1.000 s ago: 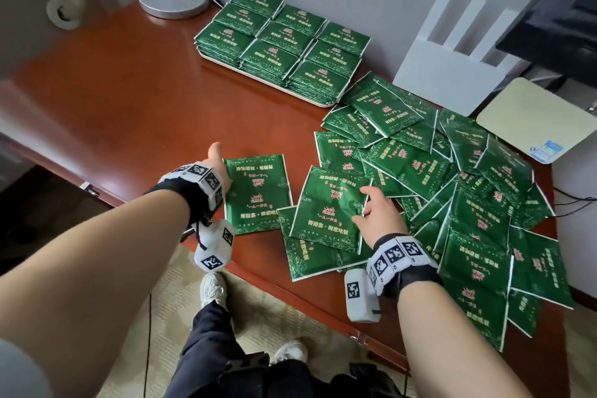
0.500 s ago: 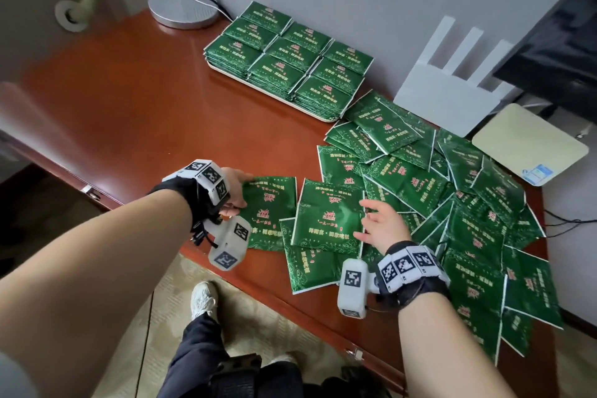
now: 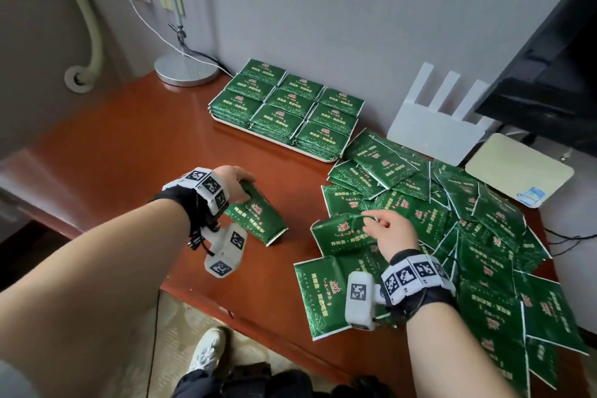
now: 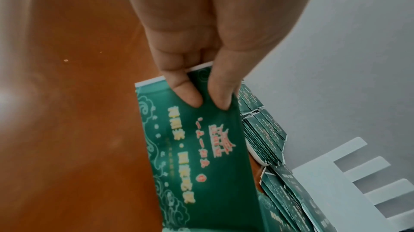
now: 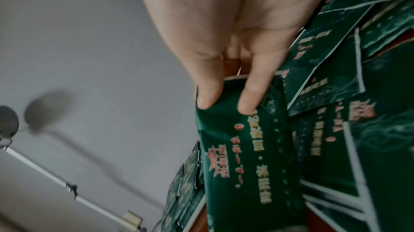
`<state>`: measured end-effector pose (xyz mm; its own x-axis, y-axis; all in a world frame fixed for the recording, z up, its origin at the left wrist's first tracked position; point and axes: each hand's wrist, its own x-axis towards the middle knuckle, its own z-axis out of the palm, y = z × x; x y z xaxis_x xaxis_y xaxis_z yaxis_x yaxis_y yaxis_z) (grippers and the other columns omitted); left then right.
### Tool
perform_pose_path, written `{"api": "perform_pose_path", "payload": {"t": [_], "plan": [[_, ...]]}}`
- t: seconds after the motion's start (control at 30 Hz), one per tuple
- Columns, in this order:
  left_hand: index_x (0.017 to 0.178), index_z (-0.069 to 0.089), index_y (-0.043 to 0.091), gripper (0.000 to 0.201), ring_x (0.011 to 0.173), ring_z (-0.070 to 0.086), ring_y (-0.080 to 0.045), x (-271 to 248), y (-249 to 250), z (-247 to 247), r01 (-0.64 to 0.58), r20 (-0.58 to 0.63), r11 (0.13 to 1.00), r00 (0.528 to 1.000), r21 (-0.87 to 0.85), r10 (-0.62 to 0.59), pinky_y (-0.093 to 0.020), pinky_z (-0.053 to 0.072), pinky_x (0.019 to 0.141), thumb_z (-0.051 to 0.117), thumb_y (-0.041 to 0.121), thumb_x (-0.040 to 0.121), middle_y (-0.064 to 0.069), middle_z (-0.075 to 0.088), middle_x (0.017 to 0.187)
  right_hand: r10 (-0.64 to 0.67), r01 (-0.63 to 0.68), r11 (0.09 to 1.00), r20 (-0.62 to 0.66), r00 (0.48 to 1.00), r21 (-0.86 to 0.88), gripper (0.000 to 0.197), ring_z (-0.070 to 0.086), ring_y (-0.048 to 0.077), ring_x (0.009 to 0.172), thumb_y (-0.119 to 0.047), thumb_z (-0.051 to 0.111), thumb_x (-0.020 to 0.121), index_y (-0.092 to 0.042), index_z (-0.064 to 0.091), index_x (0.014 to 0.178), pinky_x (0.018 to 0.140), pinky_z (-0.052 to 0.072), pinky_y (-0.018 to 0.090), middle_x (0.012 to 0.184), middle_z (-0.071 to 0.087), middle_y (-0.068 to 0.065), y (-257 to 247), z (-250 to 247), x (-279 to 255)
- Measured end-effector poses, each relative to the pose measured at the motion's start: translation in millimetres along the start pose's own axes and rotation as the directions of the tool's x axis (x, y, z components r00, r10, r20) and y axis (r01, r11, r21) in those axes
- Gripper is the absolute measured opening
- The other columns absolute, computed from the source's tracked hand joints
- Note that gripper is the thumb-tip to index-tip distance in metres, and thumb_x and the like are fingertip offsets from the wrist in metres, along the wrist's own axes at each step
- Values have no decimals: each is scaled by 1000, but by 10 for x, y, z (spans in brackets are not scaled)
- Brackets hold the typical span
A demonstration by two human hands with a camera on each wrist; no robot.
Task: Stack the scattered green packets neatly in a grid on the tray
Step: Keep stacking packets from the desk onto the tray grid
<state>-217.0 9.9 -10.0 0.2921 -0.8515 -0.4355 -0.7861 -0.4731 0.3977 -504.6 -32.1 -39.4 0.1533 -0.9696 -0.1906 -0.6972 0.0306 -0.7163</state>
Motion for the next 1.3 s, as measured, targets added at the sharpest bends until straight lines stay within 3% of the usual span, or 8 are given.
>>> {"api": "perform_pose_path", "payload": {"t": [0.17, 0.37, 0.5, 0.67, 0.8, 1.0, 1.17, 1.3], "plan": [[122, 60, 16, 33, 83, 58, -15, 337, -123, -235, -75, 25, 997, 997, 23, 74, -19, 49, 66, 56, 13, 90, -6, 64, 115, 16, 8, 982, -125, 992, 190, 13, 59, 23, 99, -18, 55, 91, -26, 64, 95, 94, 46, 38, 101, 51, -5, -215, 121, 125], [126, 55, 19, 41, 109, 58, -20, 700, -277, -428, -163, 139, 937, 982, 310, 125, -22, 44, 85, 62, 18, 86, -3, 62, 121, 164, -93, 926, -167, 972, 365, 19, 60, 14, 96, -17, 47, 95, -13, 59, 109, 81, 47, 25, 105, 53, -7, -488, 398, 246], [115, 64, 12, 27, 87, 56, -20, 964, -372, -547, -195, 106, 950, 979, 242, 174, -19, 40, 61, 59, 19, 89, -11, 63, 104, 277, -159, 888, -227, 934, 432, 9, 62, 16, 90, -16, 49, 94, -14, 55, 99, 83, 52, 31, 100, 58, 2, -557, 563, 349], [113, 62, 9, 34, 109, 48, -21, 1289, -556, -597, -200, -23, 976, 979, 87, 203, -25, 39, 89, 60, 31, 87, -7, 42, 124, 296, -210, 923, -248, 922, 321, 14, 59, 16, 97, -12, 54, 91, -13, 56, 104, 84, 45, 27, 107, 58, 1, -646, 790, 445], [113, 62, 12, 28, 83, 54, -15, 1358, -610, -652, -275, 47, 960, 961, 50, 272, -21, 42, 66, 58, 27, 90, -2, 59, 102, 301, -278, 952, -245, 922, 127, 34, 54, 19, 109, -4, 63, 83, -10, 55, 115, 91, 37, 24, 116, 58, 3, -674, 993, 458], [124, 55, 19, 35, 107, 56, -20, 1434, -674, -624, -326, 171, 931, 939, 161, 299, -25, 42, 86, 57, 15, 89, -3, 61, 119, 317, -335, 941, -234, 919, -40, 26, 56, 24, 102, -19, 55, 91, -13, 59, 116, 85, 43, 30, 114, 62, 5, -711, 1060, 517], [110, 64, 21, 24, 88, 57, -16, 1542, -587, -668, -338, 6, 941, 941, -29, 338, -21, 40, 75, 56, 12, 89, -1, 66, 106, 285, -290, 957, -247, 926, 14, 24, 56, 20, 91, -20, 56, 91, -14, 58, 114, 75, 39, 23, 98, 59, -2, -723, 973, 632], [108, 61, 18, 27, 87, 57, -15, 1640, -595, -603, -313, 33, 937, 946, -155, 322, -22, 43, 79, 62, 6, 84, 0, 66, 101, 318, -322, 947, -210, 924, 17, 29, 56, 19, 91, -13, 60, 87, -16, 55, 116, 78, 40, 24, 110, 59, 0, -653, 960, 723]]}}
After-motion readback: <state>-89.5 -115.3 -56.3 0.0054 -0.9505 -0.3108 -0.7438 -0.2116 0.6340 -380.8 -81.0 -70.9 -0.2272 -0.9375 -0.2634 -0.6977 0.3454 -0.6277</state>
